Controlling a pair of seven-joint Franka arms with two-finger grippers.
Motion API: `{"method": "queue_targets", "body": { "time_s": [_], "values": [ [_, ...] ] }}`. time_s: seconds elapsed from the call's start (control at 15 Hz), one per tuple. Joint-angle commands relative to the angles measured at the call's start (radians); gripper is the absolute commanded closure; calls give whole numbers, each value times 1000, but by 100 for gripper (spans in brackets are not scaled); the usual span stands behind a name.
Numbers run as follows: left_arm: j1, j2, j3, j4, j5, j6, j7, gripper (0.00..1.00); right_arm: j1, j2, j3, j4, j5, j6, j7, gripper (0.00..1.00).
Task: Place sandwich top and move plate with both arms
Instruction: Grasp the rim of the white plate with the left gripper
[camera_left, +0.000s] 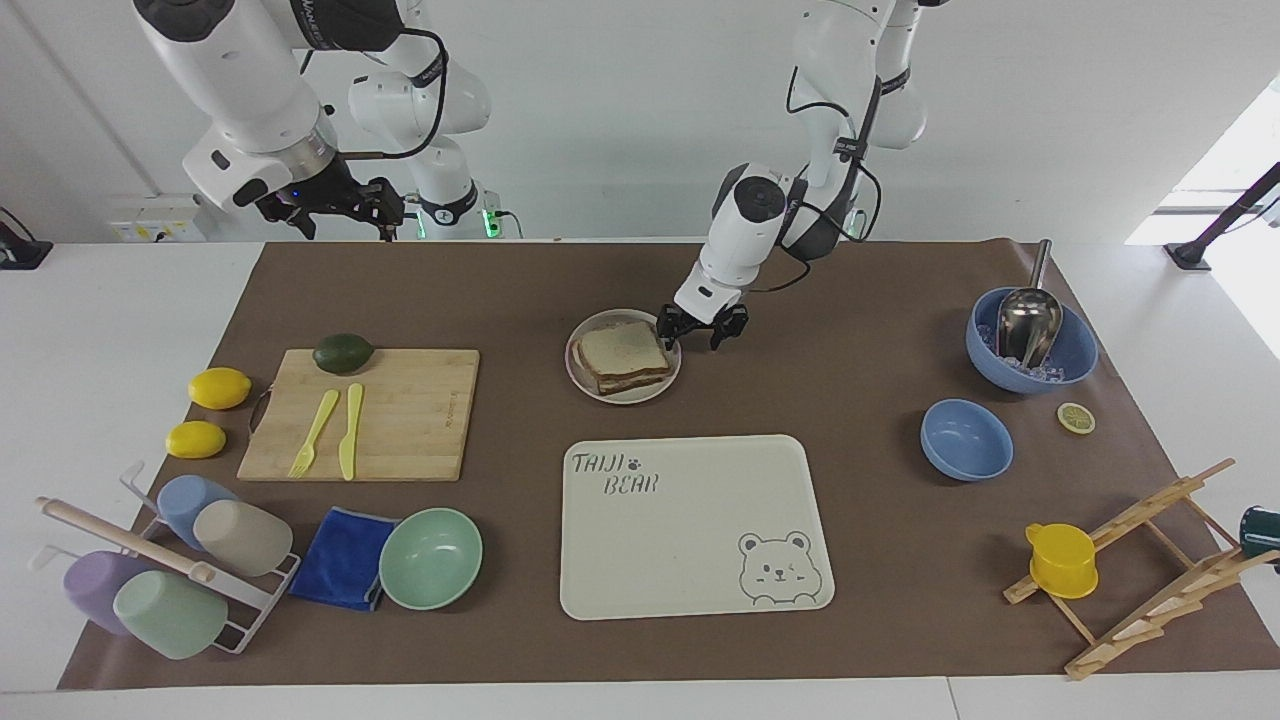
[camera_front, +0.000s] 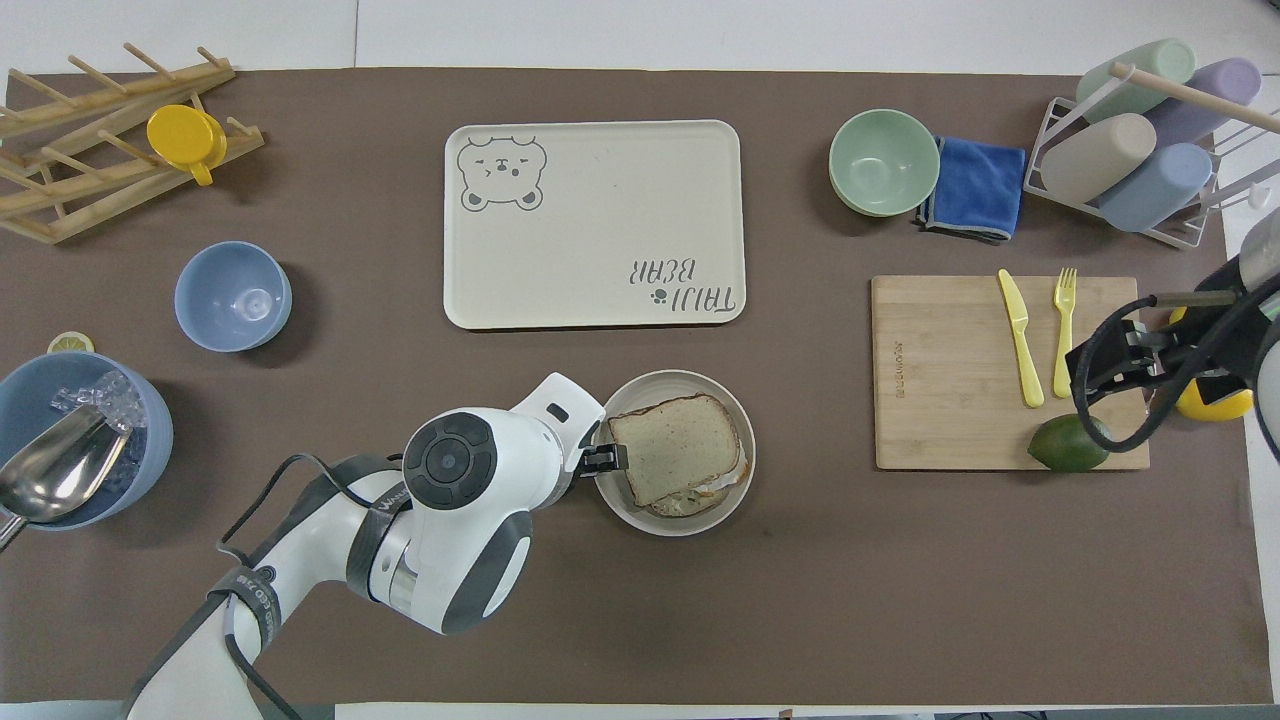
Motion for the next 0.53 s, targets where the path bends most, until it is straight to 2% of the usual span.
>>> {"method": "queue_targets", "body": {
  "time_s": [0.0,0.07,0.2,0.47],
  "values": [
    [-28,0,14,-11,-21,26,-6,27,85,-38,-93,-46,36,68,-9,0],
    [-29,1,14,-9,-21,26,-6,29,93,-33,-107,-43,44,89,-13,0],
    [-31,1,14,-9,-22,26,-6,39,94,-18,-104,-34,32,84,-15,0],
    [-46,7,14,-8,-38,46,-3,70,53,-18,-100,-37,53,93,-18,0]
  ]
}}
